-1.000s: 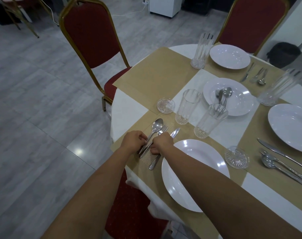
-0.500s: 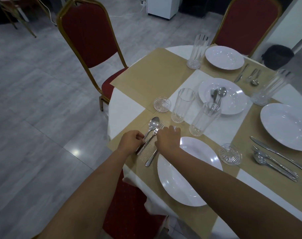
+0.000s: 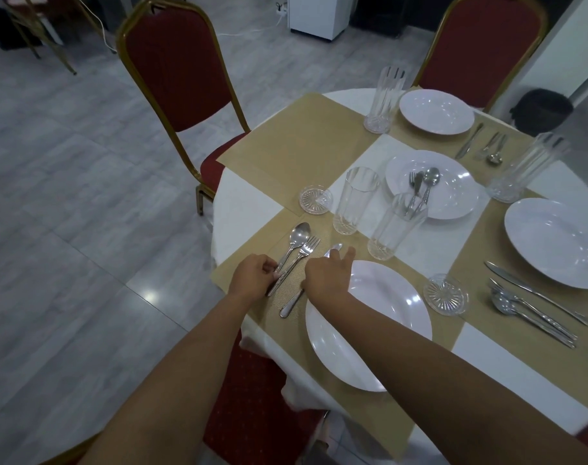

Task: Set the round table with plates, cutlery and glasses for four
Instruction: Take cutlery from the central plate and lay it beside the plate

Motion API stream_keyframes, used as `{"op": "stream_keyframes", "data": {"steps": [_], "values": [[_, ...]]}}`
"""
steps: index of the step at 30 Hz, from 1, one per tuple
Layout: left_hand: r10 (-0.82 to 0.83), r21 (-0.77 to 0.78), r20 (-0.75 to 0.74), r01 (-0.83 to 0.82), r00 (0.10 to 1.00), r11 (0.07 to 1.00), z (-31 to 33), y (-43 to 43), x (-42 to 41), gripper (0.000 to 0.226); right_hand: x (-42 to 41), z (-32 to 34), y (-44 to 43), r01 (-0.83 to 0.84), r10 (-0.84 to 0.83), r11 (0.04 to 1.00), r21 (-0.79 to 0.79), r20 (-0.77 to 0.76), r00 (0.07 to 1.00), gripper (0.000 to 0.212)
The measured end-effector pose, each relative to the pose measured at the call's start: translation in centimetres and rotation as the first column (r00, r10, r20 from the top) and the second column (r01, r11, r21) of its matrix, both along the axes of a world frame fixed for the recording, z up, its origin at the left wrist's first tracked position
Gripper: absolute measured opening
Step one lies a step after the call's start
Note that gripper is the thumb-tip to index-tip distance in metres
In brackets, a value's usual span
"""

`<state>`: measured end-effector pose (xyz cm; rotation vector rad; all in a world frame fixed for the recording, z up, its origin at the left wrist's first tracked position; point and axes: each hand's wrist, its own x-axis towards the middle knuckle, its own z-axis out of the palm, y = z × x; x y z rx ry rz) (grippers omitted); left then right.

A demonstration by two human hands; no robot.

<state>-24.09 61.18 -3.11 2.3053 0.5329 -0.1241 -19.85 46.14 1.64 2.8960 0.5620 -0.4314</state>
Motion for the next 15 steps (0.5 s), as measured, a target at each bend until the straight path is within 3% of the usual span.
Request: {"op": "stream_keyframes", "data": {"steps": [15], "values": [[0.029,-0.009,0.013,-0.029,1.000,1.000,0.31,-0.54,-1.01,0.024,0.29,-0.55,0.46,-0.014,0.015,1.000,-0.014,0.028,0.999,0.012]]}}
